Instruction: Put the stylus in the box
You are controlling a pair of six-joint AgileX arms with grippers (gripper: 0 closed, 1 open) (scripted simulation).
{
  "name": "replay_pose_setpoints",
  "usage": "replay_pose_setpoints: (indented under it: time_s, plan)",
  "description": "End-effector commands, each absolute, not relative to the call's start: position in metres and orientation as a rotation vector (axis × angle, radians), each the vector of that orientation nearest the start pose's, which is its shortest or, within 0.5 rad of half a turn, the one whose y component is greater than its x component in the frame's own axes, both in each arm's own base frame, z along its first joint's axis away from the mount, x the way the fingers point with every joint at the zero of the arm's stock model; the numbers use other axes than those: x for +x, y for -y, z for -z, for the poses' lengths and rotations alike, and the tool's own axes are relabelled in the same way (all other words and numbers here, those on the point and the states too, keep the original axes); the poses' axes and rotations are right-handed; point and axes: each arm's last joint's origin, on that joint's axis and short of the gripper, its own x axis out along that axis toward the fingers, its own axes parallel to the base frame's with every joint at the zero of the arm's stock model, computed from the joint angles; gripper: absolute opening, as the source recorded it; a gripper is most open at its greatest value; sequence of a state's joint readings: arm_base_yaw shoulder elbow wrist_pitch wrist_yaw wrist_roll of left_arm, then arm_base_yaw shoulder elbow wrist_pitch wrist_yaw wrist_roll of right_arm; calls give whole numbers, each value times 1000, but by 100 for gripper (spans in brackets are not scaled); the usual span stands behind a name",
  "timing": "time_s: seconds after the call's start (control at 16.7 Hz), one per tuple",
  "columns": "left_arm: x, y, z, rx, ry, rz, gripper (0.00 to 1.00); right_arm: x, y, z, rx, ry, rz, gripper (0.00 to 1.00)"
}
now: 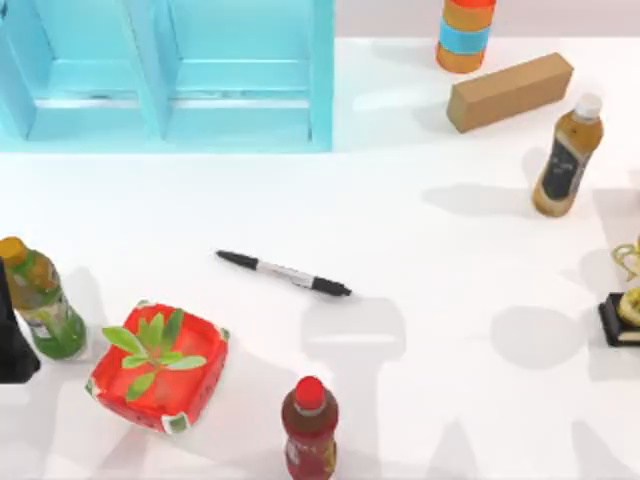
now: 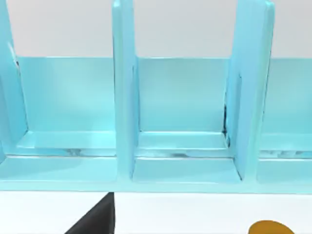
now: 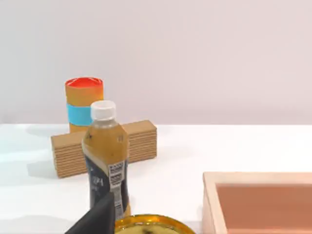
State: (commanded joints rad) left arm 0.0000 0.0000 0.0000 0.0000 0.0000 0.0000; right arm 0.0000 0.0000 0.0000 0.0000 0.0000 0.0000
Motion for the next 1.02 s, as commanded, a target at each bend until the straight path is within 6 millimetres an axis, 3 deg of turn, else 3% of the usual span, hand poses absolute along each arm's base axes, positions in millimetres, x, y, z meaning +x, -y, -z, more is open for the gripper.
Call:
replay_pose_setpoints:
  time_s: [0.24, 0.48, 0.78, 1.02]
  plan:
    - [106, 1, -160, 0, 0, 0, 100, 106, 1, -163, -8, -27, -9, 100]
    - [106, 1, -160, 0, 0, 0, 100, 111, -3, -190, -52, -168, -61, 100]
    - [106, 1, -160, 0, 0, 0, 100, 141, -13, -257, -138, -386, -180, 100]
    - [106, 1, -160, 0, 0, 0, 100, 195, -33, -319, -219, -538, -324, 100]
